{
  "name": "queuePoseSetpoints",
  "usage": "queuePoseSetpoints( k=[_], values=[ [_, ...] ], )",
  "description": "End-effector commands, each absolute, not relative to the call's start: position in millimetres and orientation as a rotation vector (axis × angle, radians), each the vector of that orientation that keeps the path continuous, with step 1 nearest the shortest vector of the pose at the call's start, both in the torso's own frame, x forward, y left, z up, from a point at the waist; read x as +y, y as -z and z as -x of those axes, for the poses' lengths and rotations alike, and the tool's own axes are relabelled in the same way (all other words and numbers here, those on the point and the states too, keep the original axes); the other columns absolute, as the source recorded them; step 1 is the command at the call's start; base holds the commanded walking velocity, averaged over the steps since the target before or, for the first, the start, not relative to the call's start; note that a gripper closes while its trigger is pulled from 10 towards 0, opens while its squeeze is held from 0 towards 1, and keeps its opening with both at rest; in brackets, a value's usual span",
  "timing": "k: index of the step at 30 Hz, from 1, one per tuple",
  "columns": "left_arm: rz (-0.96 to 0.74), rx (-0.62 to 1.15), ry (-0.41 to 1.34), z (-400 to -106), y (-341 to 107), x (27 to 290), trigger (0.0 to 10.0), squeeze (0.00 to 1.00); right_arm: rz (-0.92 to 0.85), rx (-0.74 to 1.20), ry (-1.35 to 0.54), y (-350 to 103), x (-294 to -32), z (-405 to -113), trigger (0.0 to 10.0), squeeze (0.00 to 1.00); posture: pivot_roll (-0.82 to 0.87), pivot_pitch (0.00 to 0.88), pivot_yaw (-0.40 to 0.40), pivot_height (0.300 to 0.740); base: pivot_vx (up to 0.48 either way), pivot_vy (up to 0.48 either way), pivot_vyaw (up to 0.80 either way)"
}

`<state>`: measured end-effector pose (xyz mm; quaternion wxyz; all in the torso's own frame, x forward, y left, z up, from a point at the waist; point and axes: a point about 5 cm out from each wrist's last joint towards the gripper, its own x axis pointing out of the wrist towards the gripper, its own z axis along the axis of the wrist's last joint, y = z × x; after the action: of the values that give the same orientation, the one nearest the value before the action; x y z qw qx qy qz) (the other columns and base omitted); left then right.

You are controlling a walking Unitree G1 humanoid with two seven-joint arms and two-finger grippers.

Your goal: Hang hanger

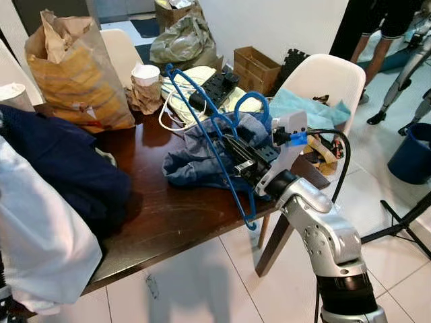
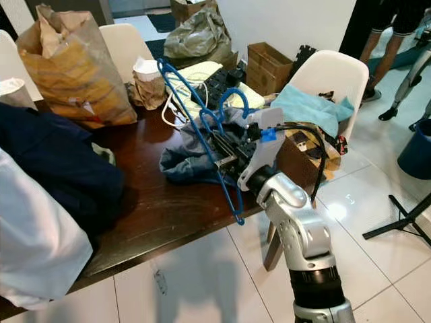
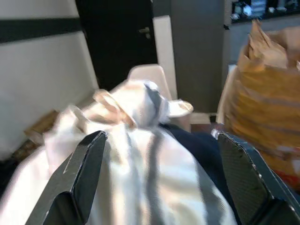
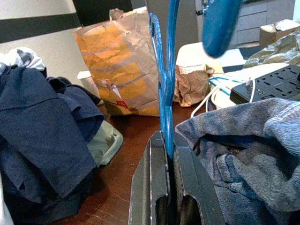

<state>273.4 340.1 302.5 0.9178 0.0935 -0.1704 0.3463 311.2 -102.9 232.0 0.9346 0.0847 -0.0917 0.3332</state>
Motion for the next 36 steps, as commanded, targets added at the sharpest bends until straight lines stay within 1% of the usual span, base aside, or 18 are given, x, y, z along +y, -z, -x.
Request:
queuePoseSetpoints(
  k=[1,2,4,6,7,10,11,15,17,22,25,29,31,34,36],
  values=[
    [-0.26,-0.41,-0.728,-265,-324,340,10.0,0.0,-0.174,-0.186,-0.687,-231,-103,-309,10.0,0.0,-0.04,0.155,-0.003,0.74,0.0,0.0,0.0],
    [-0.293,-0.448,-0.717,-261,-338,336,10.0,0.0,-0.175,-0.183,-0.695,-231,-101,-309,10.0,0.0,-0.04,0.154,-0.004,0.74,0.0,0.0,0.0],
    [-0.293,-0.448,-0.717,-261,-338,336,10.0,0.0,-0.175,-0.183,-0.695,-231,-101,-309,10.0,0.0,-0.04,0.154,-0.004,0.74,0.0,0.0,0.0],
    [-0.345,-0.486,-0.725,-254,-354,334,10.0,0.0,-0.176,-0.179,-0.704,-230,-99,-309,10.0,0.0,-0.04,0.154,0.0,0.74,0.0,0.0,0.0],
    [-0.374,-0.47,-0.756,-249,-353,337,10.0,0.0,-0.176,-0.177,-0.704,-230,-98,-309,10.0,0.0,-0.04,0.153,0.001,0.74,0.0,0.0,0.0],
    [-0.394,-0.457,-0.778,-247,-352,340,10.0,0.0,-0.175,-0.177,-0.703,-230,-98,-309,10.0,0.0,-0.04,0.153,0.001,0.74,0.0,0.0,0.0],
    [-0.386,-0.374,-0.845,-242,-334,350,10.0,0.0,-0.173,-0.174,-0.7,-229,-99,-309,10.0,0.0,-0.04,0.154,0.0,0.74,0.0,0.0,0.0],
    [-0.361,-0.315,-0.878,-238,-321,357,10.0,0.0,-0.172,-0.173,-0.698,-228,-100,-309,10.0,0.0,-0.04,0.154,0.0,0.74,0.0,0.0,0.0],
    [-0.321,-0.284,-0.878,-239,-311,361,10.0,0.0,-0.172,-0.174,-0.7,-229,-100,-310,10.0,0.0,-0.03,0.152,-0.014,0.74,0.0,0.0,0.0],
    [-0.315,-0.24,-0.878,-242,-299,367,10.0,0.0,-0.172,-0.175,-0.705,-230,-99,-311,10.0,0.0,-0.03,0.148,-0.014,0.74,0.0,0.0,0.0],
    [-0.294,-0.217,-0.852,-248,-292,369,10.0,0.0,-0.174,-0.178,-0.709,-230,-98,-312,10.0,0.0,-0.04,0.144,-0.011,0.74,0.0,0.0,0.0],
    [-0.269,-0.194,-0.791,-257,-286,363,10.0,0.0,-0.172,-0.18,-0.703,-231,-99,-312,10.0,0.0,-0.04,0.143,-0.008,0.74,0.0,0.0,0.0],
    [-0.269,-0.194,-0.791,-257,-286,363,10.0,0.0,-0.172,-0.18,-0.703,-231,-99,-312,10.0,0.0,-0.04,0.143,-0.008,0.74,0.0,0.0,0.0],
    [-0.279,-0.192,-0.669,-269,-283,348,10.0,0.0,-0.158,-0.19,-0.712,-231,-99,-310,10.0,0.0,-0.04,0.143,-0.007,0.74,0.0,0.0,0.0],
    [-0.333,-0.187,-0.648,-271,-283,344,10.0,0.0,-0.174,-0.204,-0.742,-233,-97,-307,10.0,0.0,-0.04,0.142,-0.009,0.74,0.0,0.0,0.8]
  ],
)
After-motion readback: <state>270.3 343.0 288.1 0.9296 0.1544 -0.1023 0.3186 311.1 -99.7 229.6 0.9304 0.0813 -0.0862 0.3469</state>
